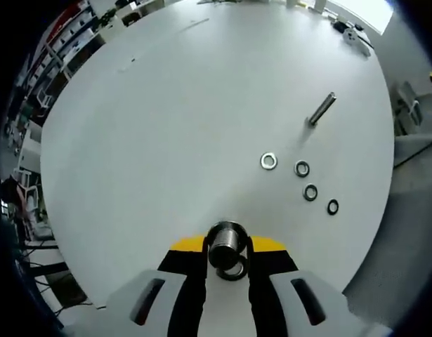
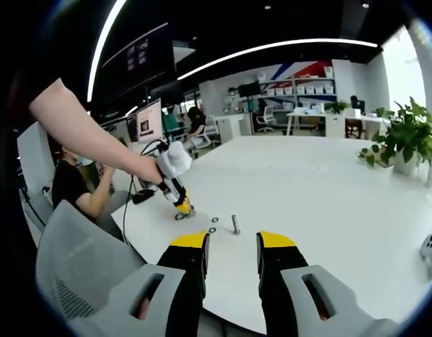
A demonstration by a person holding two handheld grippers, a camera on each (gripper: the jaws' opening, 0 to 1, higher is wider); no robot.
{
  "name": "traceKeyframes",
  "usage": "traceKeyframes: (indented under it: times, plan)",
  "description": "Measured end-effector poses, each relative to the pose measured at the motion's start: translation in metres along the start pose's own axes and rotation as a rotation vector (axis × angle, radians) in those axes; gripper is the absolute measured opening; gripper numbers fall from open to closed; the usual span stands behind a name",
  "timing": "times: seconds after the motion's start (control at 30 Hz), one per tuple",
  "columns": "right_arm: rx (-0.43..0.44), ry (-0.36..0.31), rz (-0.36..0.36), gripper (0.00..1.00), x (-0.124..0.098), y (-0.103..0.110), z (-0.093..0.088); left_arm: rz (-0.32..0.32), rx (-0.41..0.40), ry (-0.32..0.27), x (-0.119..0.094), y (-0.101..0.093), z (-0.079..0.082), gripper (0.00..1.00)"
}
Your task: Place the washer onto the threaded stud by aligning its center hole with the stud, sliding it down to the base, and recovering from edge contact or off-axis alignment until the washer reaches the visible bottom stop.
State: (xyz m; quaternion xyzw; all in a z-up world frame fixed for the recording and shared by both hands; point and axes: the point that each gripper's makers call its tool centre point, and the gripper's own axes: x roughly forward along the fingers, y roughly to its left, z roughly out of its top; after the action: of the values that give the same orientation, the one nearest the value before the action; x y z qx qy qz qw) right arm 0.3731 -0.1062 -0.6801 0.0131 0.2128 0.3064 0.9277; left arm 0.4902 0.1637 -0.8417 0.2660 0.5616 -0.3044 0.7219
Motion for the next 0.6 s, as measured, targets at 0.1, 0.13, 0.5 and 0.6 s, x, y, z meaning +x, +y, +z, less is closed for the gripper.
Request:
traceKeyframes:
  times: [0.1,0.13,0.5,0.6]
  plan:
    - [0.001,0.003,0.005,0.3,0.0003,0.0008,-0.0007,-0.002,-0.003,0.001,0.0025,0.0003,-0.0011,0.19]
    - [0.001,0.004,0.005,0.3,0.0004,0.0009,-0.0009,-0.001,-0.002,0.002,0.0021,0.0005,-0.001,0.19]
    - [0.006,0.008,0.004,0.29,0.0004,0.0005,-0.002,0.002,-0.02,-0.006,0.0051,-0.0011,0.0003,0.2]
    - [0.007,0.008,0.005,0.29,0.0005,0.0005,-0.0019,0.004,-0.031,-0.011,0.0048,-0.0019,0.0002,0.2]
